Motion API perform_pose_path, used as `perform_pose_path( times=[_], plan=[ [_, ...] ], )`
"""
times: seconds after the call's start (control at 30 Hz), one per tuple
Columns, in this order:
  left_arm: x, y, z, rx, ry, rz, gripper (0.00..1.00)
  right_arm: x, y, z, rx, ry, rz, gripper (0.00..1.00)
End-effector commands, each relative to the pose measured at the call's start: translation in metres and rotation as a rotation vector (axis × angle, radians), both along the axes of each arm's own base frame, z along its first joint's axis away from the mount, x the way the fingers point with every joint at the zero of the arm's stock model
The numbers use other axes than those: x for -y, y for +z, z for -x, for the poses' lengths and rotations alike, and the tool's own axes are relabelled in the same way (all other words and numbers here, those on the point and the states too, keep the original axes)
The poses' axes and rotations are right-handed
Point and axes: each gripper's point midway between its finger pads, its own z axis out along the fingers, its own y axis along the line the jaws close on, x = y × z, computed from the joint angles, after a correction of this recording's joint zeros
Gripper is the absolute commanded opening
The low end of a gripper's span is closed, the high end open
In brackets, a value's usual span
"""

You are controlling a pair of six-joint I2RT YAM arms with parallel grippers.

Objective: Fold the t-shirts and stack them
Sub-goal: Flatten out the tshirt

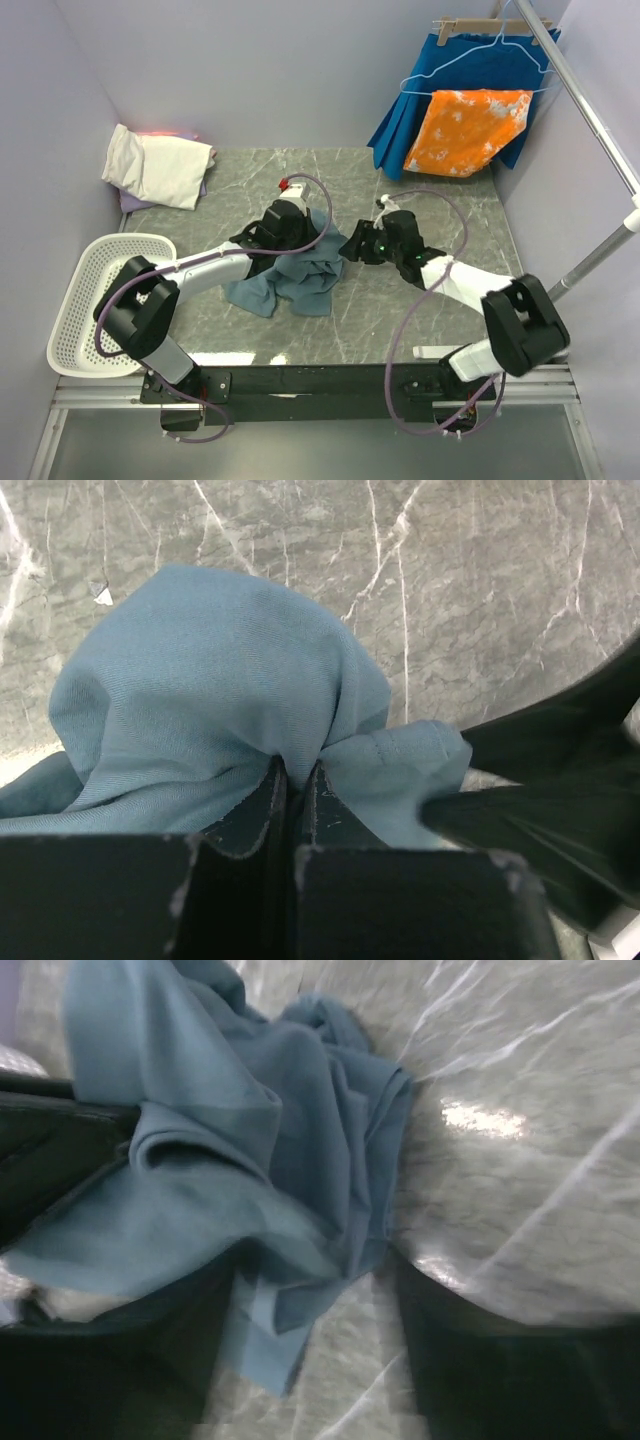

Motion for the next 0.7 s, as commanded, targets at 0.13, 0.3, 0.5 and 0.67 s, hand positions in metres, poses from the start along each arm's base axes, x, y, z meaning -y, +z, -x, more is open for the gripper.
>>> perform_pose_path(
  times=[0.13,0.3,0.5,0.67],
  plan=[
    [0.001,0.023,-0.002,0.053,0.011,0.048,0.05,-0.021,0.04,-0.014,0.145,0.045,-0.095,0.0],
    [-0.036,0.026,-0.011,0.076,0.165,-0.071,0.86,0.024,0.1,0.009,0.322,-0.101,-0.009,0.0],
    [-0.074,0.047,-0.008,0.143,0.307,-0.11,0.99,0.095,0.146,0.041,0.442,-0.32,0.09,0.0],
    [-0.071,0.045,0.008,0.128,0.273,-0.029,0.99,0.132,0.146,0.047,0.434,-0.464,0.191,0.0]
  ],
)
